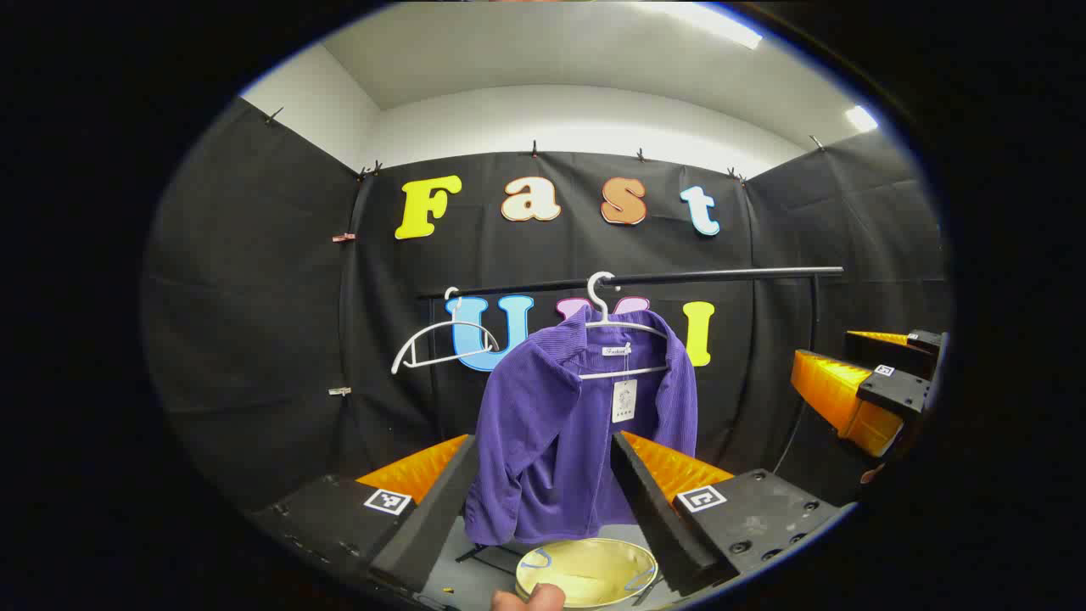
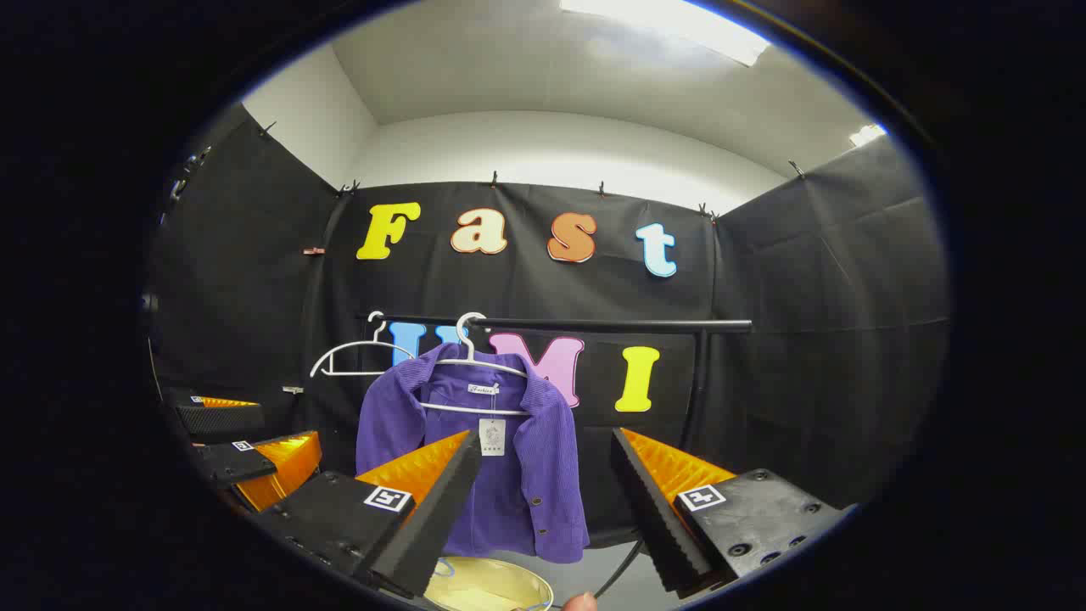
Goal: Grasp the clothes on the hanger with both hands and then place them into the laundry hamper below.
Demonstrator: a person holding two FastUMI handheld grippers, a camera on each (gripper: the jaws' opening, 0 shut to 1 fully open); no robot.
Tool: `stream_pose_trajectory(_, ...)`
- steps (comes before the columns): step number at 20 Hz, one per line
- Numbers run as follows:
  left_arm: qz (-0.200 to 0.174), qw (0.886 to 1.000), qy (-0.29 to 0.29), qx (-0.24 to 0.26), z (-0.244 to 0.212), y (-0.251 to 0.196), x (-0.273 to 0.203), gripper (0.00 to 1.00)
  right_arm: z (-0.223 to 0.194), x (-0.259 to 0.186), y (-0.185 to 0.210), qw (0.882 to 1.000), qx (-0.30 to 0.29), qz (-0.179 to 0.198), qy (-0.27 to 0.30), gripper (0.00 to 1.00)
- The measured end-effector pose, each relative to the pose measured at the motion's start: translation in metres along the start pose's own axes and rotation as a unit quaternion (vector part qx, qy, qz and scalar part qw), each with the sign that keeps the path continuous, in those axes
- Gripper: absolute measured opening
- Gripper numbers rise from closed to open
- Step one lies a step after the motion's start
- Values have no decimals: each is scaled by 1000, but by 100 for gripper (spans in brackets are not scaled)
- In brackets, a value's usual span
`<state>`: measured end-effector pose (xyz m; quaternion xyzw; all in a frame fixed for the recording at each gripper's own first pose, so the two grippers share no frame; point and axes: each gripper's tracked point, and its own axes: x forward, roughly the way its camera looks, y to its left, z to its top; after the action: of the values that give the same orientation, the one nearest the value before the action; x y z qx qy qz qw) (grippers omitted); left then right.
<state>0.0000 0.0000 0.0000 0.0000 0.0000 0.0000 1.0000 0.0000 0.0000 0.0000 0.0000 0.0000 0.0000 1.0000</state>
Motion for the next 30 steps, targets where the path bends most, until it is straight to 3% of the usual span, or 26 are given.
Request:
stream_pose_trajectory(18, -50, 998, -22, 14, 8, 49, -5, 98, 8, -24, 32, 998, 8, -67, -1, 98)
stream_pose_trajectory(30, -58, 998, -24, 9, 10, 39, -10, 98, 4, -30, 27, 996, 5, -84, 5, 98)
